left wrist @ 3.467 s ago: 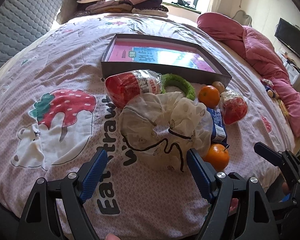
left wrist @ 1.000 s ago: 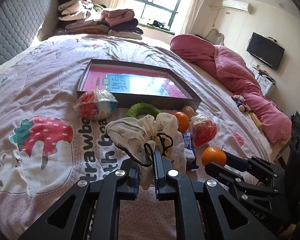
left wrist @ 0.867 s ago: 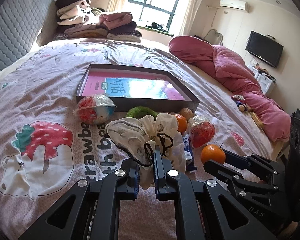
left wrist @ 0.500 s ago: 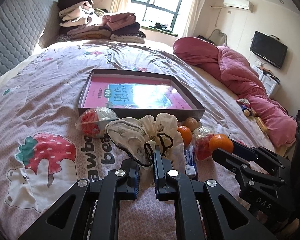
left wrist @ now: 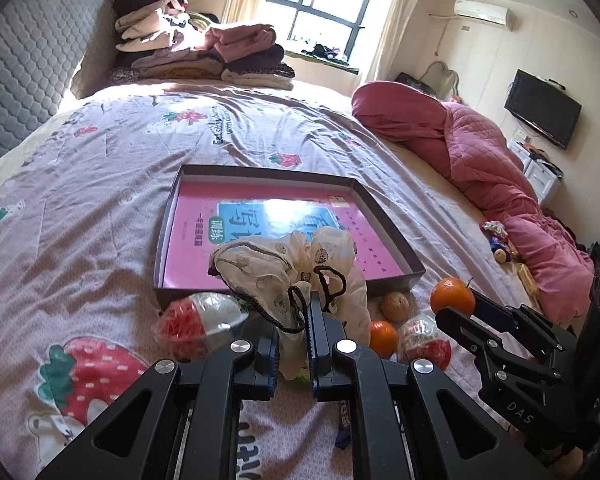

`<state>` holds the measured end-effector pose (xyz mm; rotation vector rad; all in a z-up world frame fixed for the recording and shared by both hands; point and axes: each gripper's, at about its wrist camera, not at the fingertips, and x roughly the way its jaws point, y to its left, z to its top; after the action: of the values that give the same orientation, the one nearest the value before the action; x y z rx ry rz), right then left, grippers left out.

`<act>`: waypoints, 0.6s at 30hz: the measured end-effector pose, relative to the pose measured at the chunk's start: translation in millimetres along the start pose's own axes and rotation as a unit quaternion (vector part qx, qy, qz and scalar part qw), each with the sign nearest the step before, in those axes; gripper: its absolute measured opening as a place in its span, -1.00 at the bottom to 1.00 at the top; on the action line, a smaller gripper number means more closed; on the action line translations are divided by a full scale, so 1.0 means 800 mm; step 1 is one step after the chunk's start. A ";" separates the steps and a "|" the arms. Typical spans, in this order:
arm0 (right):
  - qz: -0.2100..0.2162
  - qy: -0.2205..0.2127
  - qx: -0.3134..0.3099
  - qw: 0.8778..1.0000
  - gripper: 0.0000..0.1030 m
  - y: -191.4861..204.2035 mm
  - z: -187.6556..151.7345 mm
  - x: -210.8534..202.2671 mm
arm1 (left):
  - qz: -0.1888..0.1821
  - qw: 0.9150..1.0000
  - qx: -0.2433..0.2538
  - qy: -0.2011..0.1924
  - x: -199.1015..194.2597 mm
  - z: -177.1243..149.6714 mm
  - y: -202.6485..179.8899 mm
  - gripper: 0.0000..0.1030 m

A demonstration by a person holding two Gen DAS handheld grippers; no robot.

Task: Organize objects
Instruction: 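Lift the cream bag with the left gripper while the right gripper grasps a tangerine, then carry the bag toward the tray while the right gripper sets the tangerine in the tray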

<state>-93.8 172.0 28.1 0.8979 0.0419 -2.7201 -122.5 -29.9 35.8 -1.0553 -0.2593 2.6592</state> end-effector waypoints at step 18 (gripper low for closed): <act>-0.035 0.047 -0.008 0.998 -0.24 -0.037 0.067 0.103 | 0.010 1.000 -0.015 0.018 0.072 0.071 0.054 -0.79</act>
<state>-196.3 174.0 20.9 1.0383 0.1171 -2.7353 -209.4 -56.8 28.3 -1.1206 -0.2836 2.6583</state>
